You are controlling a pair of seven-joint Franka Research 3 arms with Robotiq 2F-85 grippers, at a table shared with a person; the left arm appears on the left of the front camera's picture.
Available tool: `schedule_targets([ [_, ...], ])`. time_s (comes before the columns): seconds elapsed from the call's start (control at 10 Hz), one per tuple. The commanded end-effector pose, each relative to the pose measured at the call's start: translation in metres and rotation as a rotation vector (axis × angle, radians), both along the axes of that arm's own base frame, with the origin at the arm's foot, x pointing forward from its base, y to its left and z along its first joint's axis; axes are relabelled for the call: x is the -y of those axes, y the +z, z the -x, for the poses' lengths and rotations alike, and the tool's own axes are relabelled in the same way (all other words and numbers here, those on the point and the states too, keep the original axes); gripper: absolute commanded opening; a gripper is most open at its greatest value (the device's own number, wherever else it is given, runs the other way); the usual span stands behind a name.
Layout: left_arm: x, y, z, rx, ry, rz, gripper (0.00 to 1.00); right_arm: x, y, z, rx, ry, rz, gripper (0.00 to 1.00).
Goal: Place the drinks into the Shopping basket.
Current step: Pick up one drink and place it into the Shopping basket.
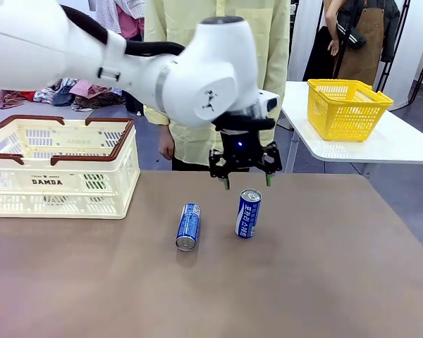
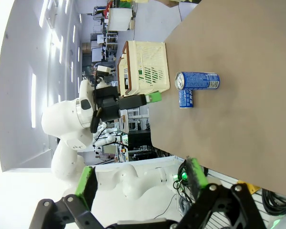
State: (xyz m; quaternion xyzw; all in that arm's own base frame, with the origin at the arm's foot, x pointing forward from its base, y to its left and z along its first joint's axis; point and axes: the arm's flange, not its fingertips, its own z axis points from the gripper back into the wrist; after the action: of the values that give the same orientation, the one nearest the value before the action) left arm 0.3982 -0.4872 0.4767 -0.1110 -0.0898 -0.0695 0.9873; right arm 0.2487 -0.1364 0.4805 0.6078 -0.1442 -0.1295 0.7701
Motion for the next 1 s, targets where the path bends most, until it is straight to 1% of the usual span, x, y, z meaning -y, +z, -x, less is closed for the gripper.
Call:
schedule_targets([
  [0.0,0.021,-0.001,-0.007,0.043,0.016,-0.035,1.0,-0.001,0.004,-0.001,-0.001,-0.009,-0.02,1.0],
  [0.1,0.029,-0.004,-0.009,0.054,-0.003,-0.035,1.0,-0.001,0.004,-0.001,-0.001,-0.009,-0.02,1.0],
  [0.3,0.044,-0.017,-0.023,0.036,-0.011,-0.074,1.0,-0.001,0.004,-0.001,-0.001,-0.009,-0.02,1.0],
  [0.5,0.043,-0.03,-0.029,-0.004,-0.007,-0.091,1.0,-0.001,0.004,-0.001,-0.001,-0.009,-0.02,1.0],
  [0.7,0.038,-0.036,-0.033,-0.012,-0.005,-0.097,1.0,-0.001,0.004,-0.001,-0.001,-0.009,-0.02,1.0],
  [0.9,0.036,-0.05,-0.043,-0.031,0.016,-0.114,1.0,-0.001,0.004,-0.001,-0.001,-0.009,-0.02,1.0],
])
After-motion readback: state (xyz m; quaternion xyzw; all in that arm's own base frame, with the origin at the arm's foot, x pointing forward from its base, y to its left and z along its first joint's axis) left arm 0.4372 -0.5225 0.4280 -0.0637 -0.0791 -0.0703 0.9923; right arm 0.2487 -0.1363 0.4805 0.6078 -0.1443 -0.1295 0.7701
